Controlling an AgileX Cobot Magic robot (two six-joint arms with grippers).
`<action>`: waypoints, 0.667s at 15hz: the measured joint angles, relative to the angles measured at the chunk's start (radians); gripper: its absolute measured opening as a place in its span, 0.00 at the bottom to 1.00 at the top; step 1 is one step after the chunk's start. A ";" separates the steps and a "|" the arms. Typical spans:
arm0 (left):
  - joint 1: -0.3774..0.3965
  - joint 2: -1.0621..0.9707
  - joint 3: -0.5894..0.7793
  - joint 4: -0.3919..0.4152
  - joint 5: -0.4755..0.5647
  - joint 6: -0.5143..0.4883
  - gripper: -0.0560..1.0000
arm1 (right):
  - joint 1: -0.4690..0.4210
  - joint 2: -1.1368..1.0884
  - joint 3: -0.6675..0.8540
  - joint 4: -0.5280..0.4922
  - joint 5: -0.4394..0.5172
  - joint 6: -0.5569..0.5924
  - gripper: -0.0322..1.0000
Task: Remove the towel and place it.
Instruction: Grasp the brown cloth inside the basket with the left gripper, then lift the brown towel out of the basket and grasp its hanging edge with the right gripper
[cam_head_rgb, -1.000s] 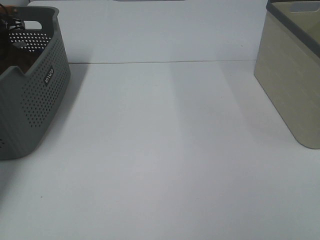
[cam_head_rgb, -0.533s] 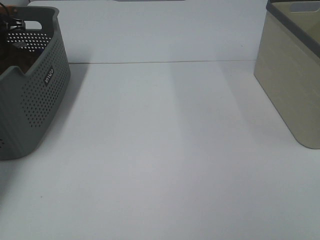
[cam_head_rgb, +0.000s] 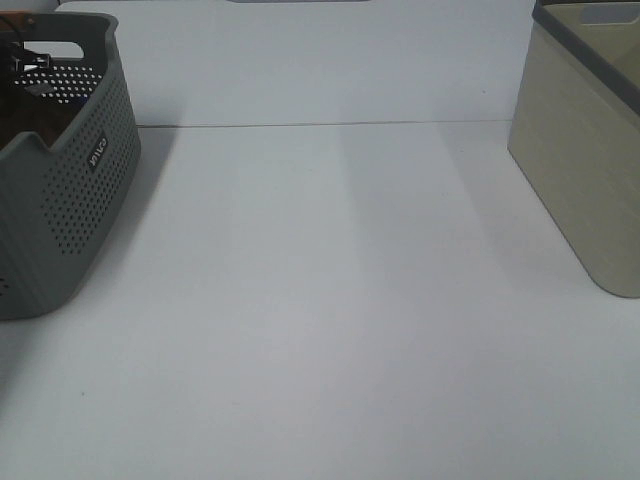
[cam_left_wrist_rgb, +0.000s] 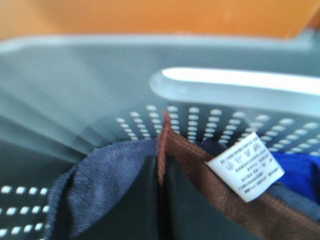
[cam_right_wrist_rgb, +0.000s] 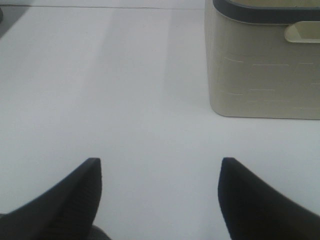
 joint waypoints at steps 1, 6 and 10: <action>0.000 -0.011 0.000 0.001 0.000 0.002 0.05 | 0.000 0.000 0.000 0.000 0.000 0.000 0.65; -0.007 -0.142 -0.003 -0.017 0.044 0.025 0.05 | 0.000 0.000 0.000 0.000 0.000 0.000 0.65; -0.059 -0.282 -0.003 -0.026 0.125 0.126 0.05 | 0.000 0.000 0.000 0.000 0.000 0.000 0.65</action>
